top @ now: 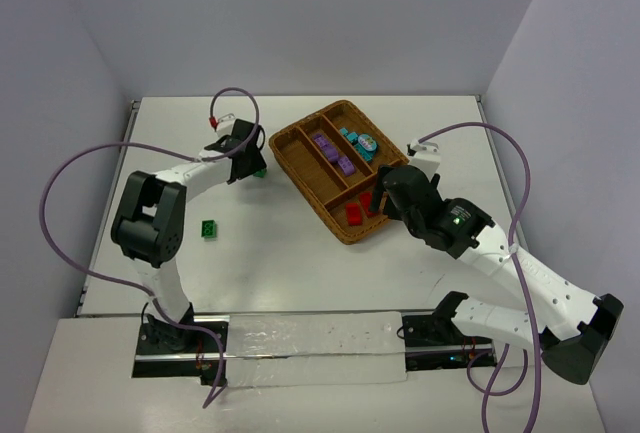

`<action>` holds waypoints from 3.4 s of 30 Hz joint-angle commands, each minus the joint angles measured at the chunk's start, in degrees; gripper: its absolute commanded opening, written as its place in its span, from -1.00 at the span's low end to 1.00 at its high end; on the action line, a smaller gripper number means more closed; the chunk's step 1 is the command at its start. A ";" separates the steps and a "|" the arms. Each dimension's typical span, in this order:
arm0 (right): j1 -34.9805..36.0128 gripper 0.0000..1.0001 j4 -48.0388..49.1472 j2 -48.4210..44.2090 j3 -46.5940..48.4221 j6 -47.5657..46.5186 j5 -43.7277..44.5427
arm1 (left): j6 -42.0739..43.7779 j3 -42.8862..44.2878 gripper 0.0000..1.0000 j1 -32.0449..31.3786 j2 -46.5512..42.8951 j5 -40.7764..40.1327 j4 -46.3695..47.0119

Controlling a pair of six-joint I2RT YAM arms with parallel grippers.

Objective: Sort the legos into containers by color

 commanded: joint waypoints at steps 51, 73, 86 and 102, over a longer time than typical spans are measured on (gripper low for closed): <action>0.84 0.65 0.57 0.81 0.43 0.76 1.72 | 22.62 13.27 -0.80 -3.57 -3.28 10.94 1.19; 0.92 0.65 -0.11 -0.49 -0.61 1.14 2.31 | 16.93 21.04 0.77 -9.76 7.70 15.22 1.67; 0.84 0.65 0.49 -0.42 -0.80 0.81 2.11 | 9.62 0.92 0.69 -7.67 -12.54 0.06 -6.50; 1.10 0.65 1.98 0.05 -1.07 0.34 0.51 | -6.10 -22.42 0.98 3.79 -27.43 -4.54 -17.90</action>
